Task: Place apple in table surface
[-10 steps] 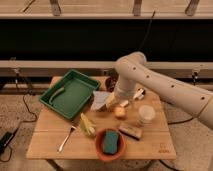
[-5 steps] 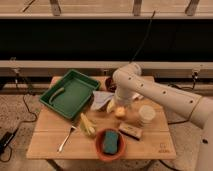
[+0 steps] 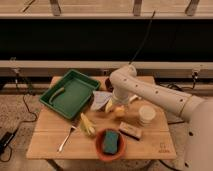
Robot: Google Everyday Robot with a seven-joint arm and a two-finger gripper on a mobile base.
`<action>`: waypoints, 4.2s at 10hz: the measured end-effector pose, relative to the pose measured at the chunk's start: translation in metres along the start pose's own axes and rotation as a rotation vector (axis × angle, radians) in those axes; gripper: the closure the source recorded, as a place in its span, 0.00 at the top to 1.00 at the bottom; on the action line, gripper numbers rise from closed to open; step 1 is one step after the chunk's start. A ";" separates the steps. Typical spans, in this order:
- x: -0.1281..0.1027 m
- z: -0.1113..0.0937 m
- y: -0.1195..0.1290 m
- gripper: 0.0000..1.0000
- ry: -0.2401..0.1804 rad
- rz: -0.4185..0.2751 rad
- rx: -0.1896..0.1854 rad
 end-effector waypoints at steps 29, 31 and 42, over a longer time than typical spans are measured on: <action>0.054 -0.099 0.062 0.00 0.083 0.035 0.032; 0.050 -0.087 0.062 0.00 0.069 0.039 0.038; 0.023 -0.003 0.040 0.68 -0.074 0.012 -0.022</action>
